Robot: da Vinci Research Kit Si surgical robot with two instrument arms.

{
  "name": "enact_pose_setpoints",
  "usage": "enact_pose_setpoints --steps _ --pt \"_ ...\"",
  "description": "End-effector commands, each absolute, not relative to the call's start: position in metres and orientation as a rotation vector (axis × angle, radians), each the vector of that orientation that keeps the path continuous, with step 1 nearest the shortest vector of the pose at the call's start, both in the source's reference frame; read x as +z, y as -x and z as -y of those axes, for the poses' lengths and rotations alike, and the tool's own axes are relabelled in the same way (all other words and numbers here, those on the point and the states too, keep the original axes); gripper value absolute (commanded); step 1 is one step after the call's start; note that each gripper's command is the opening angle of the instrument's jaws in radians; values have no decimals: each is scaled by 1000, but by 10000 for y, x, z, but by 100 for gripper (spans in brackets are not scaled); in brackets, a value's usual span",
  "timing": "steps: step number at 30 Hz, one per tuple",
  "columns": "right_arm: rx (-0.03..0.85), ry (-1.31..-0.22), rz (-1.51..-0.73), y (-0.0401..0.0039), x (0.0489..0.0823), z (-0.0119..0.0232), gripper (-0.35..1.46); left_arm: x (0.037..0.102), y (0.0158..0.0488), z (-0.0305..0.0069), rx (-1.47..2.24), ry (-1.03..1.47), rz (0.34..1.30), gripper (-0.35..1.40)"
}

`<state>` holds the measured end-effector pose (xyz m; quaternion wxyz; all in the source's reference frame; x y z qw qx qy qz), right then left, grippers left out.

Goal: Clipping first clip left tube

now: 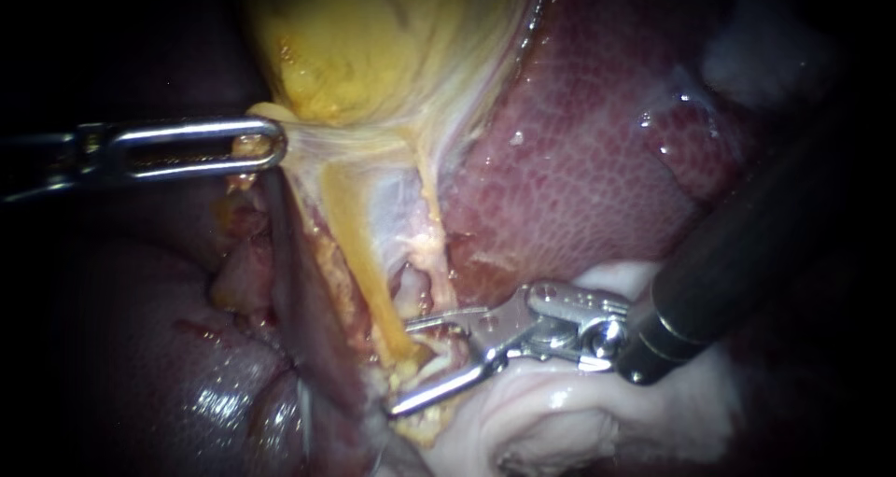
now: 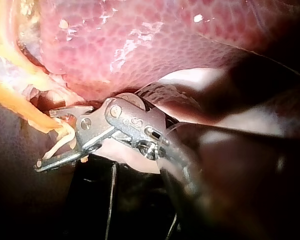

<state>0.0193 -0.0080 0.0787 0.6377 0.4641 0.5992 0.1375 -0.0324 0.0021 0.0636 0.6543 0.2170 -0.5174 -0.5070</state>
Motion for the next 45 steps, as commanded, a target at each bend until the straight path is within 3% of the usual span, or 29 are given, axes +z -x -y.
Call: enact_pose_setpoints --steps 1,25,27,30,31,45 --pt "312 -1061 -1367 -193 787 80 58 637 324 -21 -1152 -492 1173 -35" --pt "281 -1083 -1365 -227 810 100 53 636 339 -23 -1160 -484 1172 -35" --pt "296 -1067 -1366 -224 813 98 39 635 339 -22 -1160 -484 1172 -35" --pt "277 -1077 -1316 -214 817 93 -26 635 338 -22 -1159 -485 1172 -35" --pt "279 -1063 -1291 -212 820 91 -35 635 337 -22 -1159 -485 1172 -35" --pt "292 -1074 -1280 -209 826 88 -35 634 336 -22 -1159 -486 1172 -35"
